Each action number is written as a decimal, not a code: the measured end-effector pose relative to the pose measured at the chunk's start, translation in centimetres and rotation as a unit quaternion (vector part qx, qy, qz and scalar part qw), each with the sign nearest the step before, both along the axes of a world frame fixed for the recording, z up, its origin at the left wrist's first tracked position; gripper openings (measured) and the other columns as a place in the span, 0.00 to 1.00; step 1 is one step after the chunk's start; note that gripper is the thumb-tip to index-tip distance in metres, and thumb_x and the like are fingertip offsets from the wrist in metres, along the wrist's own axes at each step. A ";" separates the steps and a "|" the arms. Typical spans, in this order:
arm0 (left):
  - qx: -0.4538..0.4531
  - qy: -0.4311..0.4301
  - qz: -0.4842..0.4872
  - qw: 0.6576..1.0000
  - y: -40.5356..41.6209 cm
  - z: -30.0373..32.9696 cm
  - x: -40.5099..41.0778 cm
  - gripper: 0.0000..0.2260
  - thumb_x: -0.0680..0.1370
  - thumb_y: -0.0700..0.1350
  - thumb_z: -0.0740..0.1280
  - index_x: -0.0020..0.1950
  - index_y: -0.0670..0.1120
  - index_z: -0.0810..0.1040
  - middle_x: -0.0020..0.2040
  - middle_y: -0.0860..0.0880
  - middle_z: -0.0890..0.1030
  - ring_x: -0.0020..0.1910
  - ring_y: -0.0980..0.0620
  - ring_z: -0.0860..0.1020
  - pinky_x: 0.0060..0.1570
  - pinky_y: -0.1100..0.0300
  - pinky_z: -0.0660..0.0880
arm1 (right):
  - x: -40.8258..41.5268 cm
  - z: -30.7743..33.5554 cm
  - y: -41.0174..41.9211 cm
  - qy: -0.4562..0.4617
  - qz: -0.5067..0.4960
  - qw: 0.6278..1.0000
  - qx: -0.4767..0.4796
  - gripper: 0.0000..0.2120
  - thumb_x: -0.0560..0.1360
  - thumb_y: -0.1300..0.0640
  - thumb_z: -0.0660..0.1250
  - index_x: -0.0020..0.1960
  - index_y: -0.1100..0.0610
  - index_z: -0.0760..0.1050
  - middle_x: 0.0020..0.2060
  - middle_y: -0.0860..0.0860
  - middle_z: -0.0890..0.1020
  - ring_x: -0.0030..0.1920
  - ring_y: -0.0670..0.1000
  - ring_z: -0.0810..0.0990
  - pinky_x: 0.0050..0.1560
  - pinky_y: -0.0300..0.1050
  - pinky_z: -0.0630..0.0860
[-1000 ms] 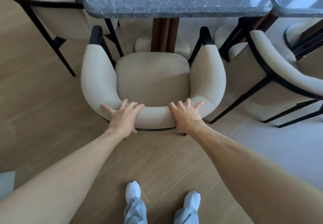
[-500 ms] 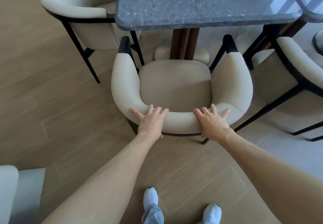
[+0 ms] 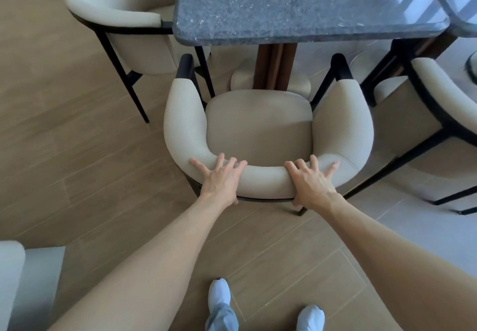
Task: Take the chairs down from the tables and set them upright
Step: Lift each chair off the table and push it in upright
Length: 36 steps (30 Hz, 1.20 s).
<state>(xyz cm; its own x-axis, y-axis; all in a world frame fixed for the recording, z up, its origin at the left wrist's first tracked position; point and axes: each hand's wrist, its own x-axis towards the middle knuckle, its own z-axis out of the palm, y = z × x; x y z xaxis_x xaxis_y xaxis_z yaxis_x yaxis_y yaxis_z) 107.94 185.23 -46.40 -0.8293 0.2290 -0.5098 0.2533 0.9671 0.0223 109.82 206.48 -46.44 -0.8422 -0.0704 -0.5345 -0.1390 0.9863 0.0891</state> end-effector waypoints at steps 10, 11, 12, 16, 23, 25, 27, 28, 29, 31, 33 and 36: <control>0.659 -0.018 0.250 0.709 11.4 13.1 0.2 0.29 0.80 0.66 0.58 0.78 0.53 0.66 0.77 0.56 0.69 0.70 0.66 0.70 0.70 0.67 0.65 | 0.7 13.1 4.3 0.178 -0.327 0.770 -0.518 0.29 0.80 0.43 0.67 0.76 0.55 0.67 0.74 0.50 0.72 0.74 0.49 0.70 0.73 0.45 0.67; 0.682 -0.005 0.249 0.688 13.0 14.8 0.3 0.27 0.81 0.64 0.57 0.76 0.53 0.69 0.75 0.55 0.72 0.70 0.64 0.72 0.73 0.60 0.66 | 1.4 15.3 5.8 0.222 -0.358 0.713 -0.561 0.27 0.80 0.44 0.66 0.75 0.54 0.70 0.72 0.49 0.74 0.71 0.46 0.72 0.70 0.43 0.69; 0.699 0.004 0.240 0.674 14.7 16.5 0.5 0.24 0.81 0.62 0.56 0.73 0.53 0.71 0.73 0.55 0.74 0.70 0.61 0.73 0.74 0.55 0.66 | 2.3 17.6 7.7 0.256 -0.381 0.658 -0.597 0.26 0.80 0.45 0.66 0.74 0.54 0.71 0.71 0.49 0.76 0.69 0.44 0.74 0.68 0.42 0.70; 0.730 0.015 0.185 0.657 22.4 22.4 2.5 0.18 0.82 0.58 0.54 0.68 0.55 0.73 0.70 0.53 0.77 0.69 0.57 0.75 0.73 0.48 0.68 | 6.1 25.1 16.4 0.342 -0.411 0.508 -0.675 0.25 0.77 0.44 0.63 0.70 0.54 0.75 0.66 0.48 0.80 0.67 0.44 0.77 0.72 0.52 0.72; 0.782 0.014 0.151 0.605 36.6 29.2 5.2 0.24 0.82 0.56 0.54 0.73 0.46 0.71 0.71 0.48 0.76 0.68 0.53 0.76 0.72 0.47 0.69 | 11.4 32.3 31.9 0.410 -0.394 0.471 -0.674 0.19 0.84 0.52 0.60 0.72 0.58 0.73 0.68 0.52 0.79 0.68 0.49 0.77 0.72 0.56 0.71; 0.790 0.010 0.141 0.596 40.9 30.5 5.4 0.24 0.82 0.56 0.55 0.73 0.46 0.71 0.70 0.47 0.77 0.68 0.52 0.76 0.72 0.48 0.70 | 12.0 33.4 35.7 0.424 -0.395 0.466 -0.669 0.17 0.84 0.53 0.61 0.71 0.57 0.74 0.67 0.53 0.79 0.69 0.50 0.77 0.71 0.57 0.72; 0.798 0.002 0.128 0.589 44.9 31.1 5.1 0.22 0.81 0.57 0.55 0.70 0.48 0.73 0.69 0.48 0.77 0.68 0.52 0.77 0.71 0.48 0.70 | 11.9 33.7 39.2 0.432 -0.399 0.454 -0.669 0.18 0.83 0.52 0.61 0.70 0.56 0.74 0.67 0.54 0.79 0.68 0.51 0.77 0.71 0.58 0.72; 0.800 -0.001 0.124 0.587 47.0 31.1 4.8 0.21 0.81 0.57 0.56 0.69 0.50 0.74 0.69 0.49 0.78 0.68 0.53 0.77 0.71 0.48 0.70 | 11.6 33.6 40.9 0.434 -0.401 0.450 -0.669 0.19 0.82 0.50 0.62 0.70 0.56 0.74 0.66 0.53 0.80 0.68 0.51 0.78 0.71 0.57 0.73; 0.801 -0.003 0.120 0.587 48.7 31.1 4.5 0.20 0.81 0.57 0.56 0.69 0.50 0.74 0.69 0.49 0.78 0.68 0.53 0.77 0.72 0.48 0.70 | 11.3 33.3 42.3 0.436 -0.401 0.448 -0.670 0.21 0.80 0.49 0.62 0.70 0.57 0.74 0.66 0.53 0.80 0.67 0.50 0.78 0.70 0.57 0.73; 0.796 -0.005 0.120 0.593 52.4 30.3 3.3 0.20 0.81 0.57 0.56 0.69 0.51 0.74 0.69 0.49 0.78 0.67 0.54 0.77 0.72 0.47 0.69 | 10.2 32.4 45.6 0.431 -0.401 0.456 -0.667 0.24 0.78 0.47 0.62 0.71 0.57 0.74 0.66 0.52 0.80 0.68 0.50 0.78 0.71 0.56 0.73; 0.791 0.003 0.125 0.599 55.9 28.8 1.7 0.21 0.82 0.57 0.56 0.70 0.50 0.73 0.69 0.49 0.78 0.67 0.54 0.77 0.72 0.48 0.70 | 8.5 31.0 49.1 0.422 -0.399 0.471 -0.664 0.25 0.78 0.46 0.62 0.71 0.56 0.74 0.66 0.51 0.81 0.67 0.48 0.78 0.71 0.55 0.73; 0.778 0.006 0.144 0.611 61.2 25.5 -0.9 0.20 0.82 0.57 0.57 0.69 0.51 0.74 0.68 0.51 0.78 0.67 0.55 0.77 0.71 0.51 0.71 | 5.6 28.2 54.4 0.393 -0.409 0.491 -0.661 0.22 0.76 0.44 0.62 0.67 0.51 0.76 0.63 0.48 0.82 0.65 0.47 0.79 0.70 0.53 0.73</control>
